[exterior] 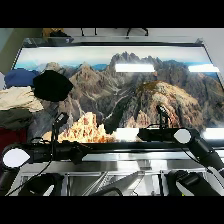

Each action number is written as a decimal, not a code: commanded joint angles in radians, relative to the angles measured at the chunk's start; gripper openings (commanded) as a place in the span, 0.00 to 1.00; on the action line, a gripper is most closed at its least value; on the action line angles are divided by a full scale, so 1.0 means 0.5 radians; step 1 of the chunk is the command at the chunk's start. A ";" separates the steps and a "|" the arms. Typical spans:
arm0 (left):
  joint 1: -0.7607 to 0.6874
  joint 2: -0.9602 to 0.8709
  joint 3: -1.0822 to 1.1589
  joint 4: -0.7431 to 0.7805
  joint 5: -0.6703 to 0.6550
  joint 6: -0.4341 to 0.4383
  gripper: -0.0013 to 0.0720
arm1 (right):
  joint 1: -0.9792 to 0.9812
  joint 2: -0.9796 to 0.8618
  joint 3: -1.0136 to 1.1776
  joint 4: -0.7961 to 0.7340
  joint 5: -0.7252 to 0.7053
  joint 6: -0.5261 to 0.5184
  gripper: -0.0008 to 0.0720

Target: Fold the shirts.

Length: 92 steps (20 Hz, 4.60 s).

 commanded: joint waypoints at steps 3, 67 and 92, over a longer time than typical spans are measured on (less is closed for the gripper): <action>-0.002 0.002 -0.001 0.001 0.001 0.000 0.03 | 0.002 0.002 0.000 0.001 0.000 0.000 0.05; -0.101 -1.801 2.098 0.224 -0.091 -0.069 0.03 | -0.777 -0.114 0.461 -0.227 0.395 -0.211 0.42; 0.751 -2.537 1.559 0.391 0.109 0.138 0.95 | -0.835 -1.321 0.580 0.542 0.352 -1.265 0.70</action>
